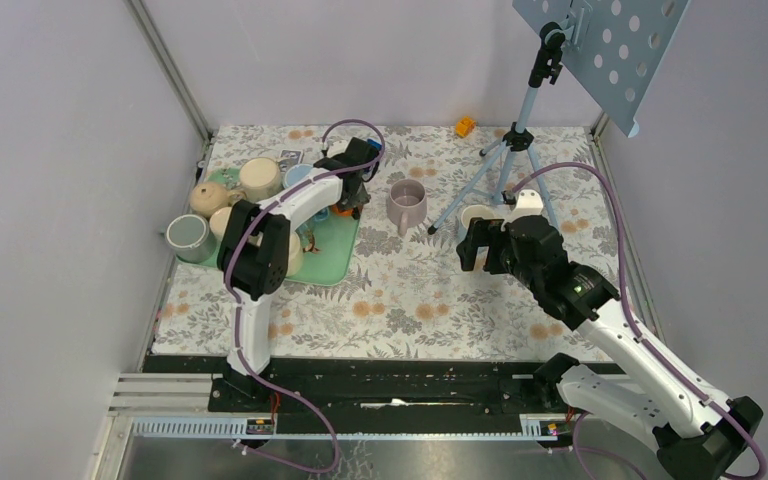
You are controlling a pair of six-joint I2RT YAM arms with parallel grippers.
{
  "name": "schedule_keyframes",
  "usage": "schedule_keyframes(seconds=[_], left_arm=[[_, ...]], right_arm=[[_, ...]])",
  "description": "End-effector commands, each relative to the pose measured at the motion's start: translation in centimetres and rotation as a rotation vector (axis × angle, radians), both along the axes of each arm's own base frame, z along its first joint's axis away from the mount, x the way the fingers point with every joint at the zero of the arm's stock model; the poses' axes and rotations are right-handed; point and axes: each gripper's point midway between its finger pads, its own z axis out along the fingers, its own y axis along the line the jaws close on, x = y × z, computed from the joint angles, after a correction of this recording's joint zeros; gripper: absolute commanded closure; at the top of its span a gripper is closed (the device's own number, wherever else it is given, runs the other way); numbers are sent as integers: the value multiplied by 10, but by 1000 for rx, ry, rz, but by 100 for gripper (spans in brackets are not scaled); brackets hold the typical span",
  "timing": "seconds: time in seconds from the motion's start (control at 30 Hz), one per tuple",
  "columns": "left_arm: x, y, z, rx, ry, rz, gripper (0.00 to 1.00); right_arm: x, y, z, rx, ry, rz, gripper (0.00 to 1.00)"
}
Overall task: Turn the mug right side up
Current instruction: Turn over the cup on the tray.
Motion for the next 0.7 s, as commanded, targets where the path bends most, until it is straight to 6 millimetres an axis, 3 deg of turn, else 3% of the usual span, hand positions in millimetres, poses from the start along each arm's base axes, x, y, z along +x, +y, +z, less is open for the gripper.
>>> schedule_keyframes(seconds=[0.0, 0.2, 0.4, 0.67], left_arm=[[15, -8, 9, -36, -36, -20, 67], [17, -10, 10, -42, -36, -27, 77], [17, -11, 13, -44, -43, -45, 100], [22, -13, 54, -71, -143, -75, 100]], right_arm=[[-1, 2, 11, 11, -9, 21, 0], [-2, 1, 8, 6, 0, 18, 0], [-3, 1, 9, 14, -3, 12, 0], [-4, 3, 5, 35, 11, 10, 0]])
